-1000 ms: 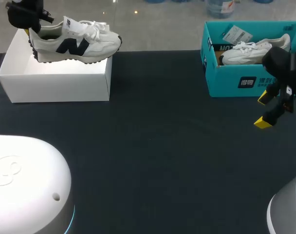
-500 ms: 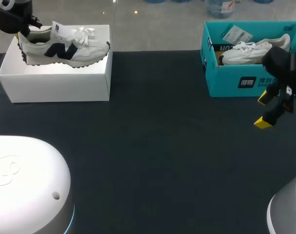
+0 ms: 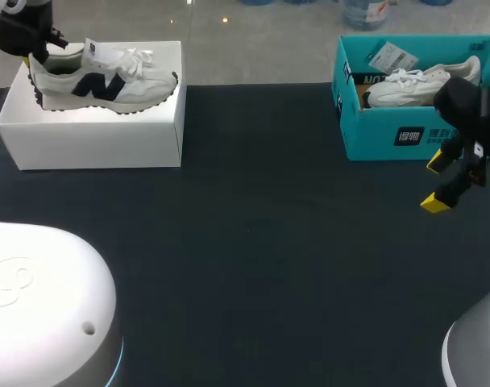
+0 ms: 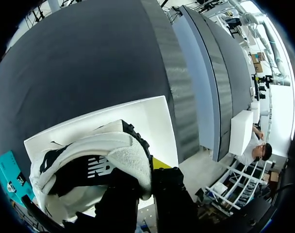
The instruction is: Take the shoe out of the shoebox, open the shoe tongue, remove and reinsert the insole, then place the shoe into the shoebox
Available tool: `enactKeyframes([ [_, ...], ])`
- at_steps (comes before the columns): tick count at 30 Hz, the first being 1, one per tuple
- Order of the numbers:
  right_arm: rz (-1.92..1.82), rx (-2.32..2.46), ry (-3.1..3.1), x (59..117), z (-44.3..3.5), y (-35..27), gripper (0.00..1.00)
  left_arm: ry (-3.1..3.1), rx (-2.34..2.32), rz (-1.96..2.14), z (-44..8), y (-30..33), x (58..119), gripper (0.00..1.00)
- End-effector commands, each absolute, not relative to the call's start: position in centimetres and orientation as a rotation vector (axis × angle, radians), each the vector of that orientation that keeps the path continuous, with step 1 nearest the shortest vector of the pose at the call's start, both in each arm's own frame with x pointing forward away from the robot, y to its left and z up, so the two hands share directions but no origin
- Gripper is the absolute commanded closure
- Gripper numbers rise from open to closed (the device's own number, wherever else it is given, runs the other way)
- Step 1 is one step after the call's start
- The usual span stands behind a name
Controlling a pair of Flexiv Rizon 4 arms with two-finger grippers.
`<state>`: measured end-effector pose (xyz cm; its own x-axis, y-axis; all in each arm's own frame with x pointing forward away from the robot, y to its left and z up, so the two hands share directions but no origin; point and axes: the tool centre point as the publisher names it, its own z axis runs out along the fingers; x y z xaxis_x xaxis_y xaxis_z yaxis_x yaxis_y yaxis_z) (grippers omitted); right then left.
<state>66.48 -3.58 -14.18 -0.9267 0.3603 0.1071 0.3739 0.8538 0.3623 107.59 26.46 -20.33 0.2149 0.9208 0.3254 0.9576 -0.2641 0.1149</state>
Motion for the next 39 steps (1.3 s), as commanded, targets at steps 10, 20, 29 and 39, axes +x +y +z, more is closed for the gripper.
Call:
enactKeyframes([
  [10,-0.590,-0.591,-2.988,66.7,-14.2,-3.5,0.00,-1.763,-2.451,-0.450,-22.8,26.9,109.5,1.00],
  [20,-0.590,-0.591,-2.988,66.7,-14.2,-3.5,0.00,-1.750,-2.427,-0.436,-24.7,27.9,110.6,1.00],
  [29,-0.590,-0.591,-2.988,66.7,-14.2,-3.5,0.00,-1.710,-2.443,-0.440,-25.9,28.8,110.9,1.00],
  [39,-0.590,-0.591,-2.988,66.7,-14.2,-3.5,0.00,-1.664,-2.462,-0.422,-28.1,28.8,110.5,1.00],
])
